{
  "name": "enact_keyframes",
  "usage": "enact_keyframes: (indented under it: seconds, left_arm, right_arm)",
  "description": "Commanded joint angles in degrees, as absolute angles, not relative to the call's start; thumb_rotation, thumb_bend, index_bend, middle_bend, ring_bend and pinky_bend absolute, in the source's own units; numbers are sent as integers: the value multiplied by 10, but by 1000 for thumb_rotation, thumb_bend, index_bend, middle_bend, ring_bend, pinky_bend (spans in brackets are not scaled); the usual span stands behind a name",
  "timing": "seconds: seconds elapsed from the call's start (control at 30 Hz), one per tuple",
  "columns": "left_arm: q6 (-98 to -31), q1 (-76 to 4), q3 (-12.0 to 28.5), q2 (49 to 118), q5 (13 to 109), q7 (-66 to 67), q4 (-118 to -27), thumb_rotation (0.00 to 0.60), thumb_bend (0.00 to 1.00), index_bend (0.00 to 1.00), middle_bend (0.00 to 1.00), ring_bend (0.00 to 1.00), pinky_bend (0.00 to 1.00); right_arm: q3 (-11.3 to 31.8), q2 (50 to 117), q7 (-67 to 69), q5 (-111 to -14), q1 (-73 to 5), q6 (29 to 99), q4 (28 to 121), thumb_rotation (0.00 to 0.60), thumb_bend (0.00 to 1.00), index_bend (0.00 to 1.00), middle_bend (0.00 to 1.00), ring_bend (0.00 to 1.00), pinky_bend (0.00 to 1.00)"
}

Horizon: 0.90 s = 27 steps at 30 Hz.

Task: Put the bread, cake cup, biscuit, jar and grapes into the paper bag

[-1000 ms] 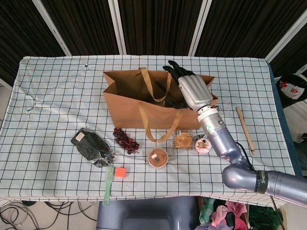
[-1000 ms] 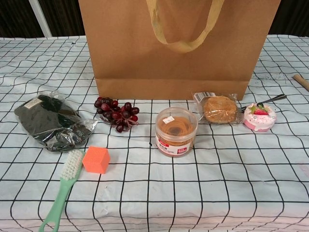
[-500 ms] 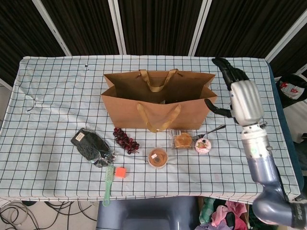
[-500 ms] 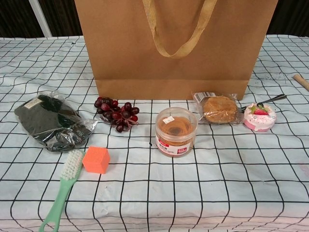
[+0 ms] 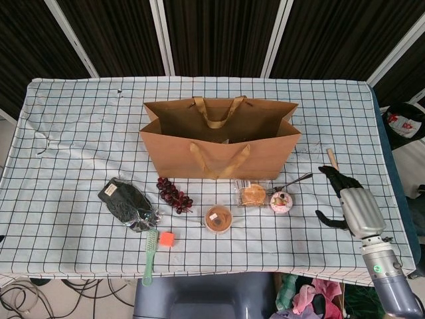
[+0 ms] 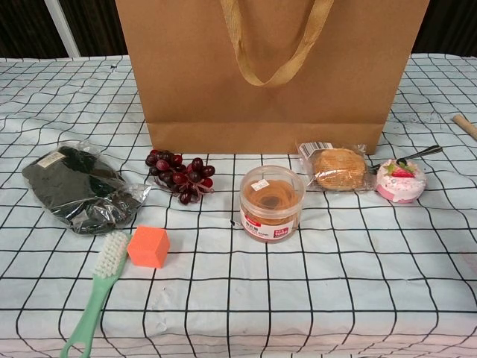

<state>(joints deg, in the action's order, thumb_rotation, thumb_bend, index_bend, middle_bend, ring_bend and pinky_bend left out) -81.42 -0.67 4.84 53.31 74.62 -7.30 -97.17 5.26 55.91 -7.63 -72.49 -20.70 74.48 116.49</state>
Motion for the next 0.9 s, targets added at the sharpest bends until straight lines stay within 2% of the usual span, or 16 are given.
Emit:
enact_keyframes:
  seconds: [0.03, 0.3, 0.6, 0.9]
  left_arm:
    - [-813, -7, 49, 533, 744, -73, -971, 600, 101, 21, 77, 0, 63]
    - [-821, -3, 54, 532, 732, -74, -969, 600, 101, 18, 77, 0, 63]
    - [-818, -3, 53, 531, 730, -69, -972, 600, 101, 16, 76, 0, 63]
    - [-815, -5, 54, 532, 725, -63, -974, 600, 100, 15, 76, 0, 63]
  right_arm:
    - [40, 594, -115, -691, -223, 688, 1141, 600, 171, 96, 62, 148, 212]
    - [44, 670, -180, -630, -271, 619, 1084, 600, 167, 86, 51, 132, 212]
    - [61, 760, -228, -589, -300, 615, 995, 600, 166, 88, 59, 139, 212]
    - [64, 795, -245, -552, -316, 592, 948, 600, 167, 90, 92, 140, 212]
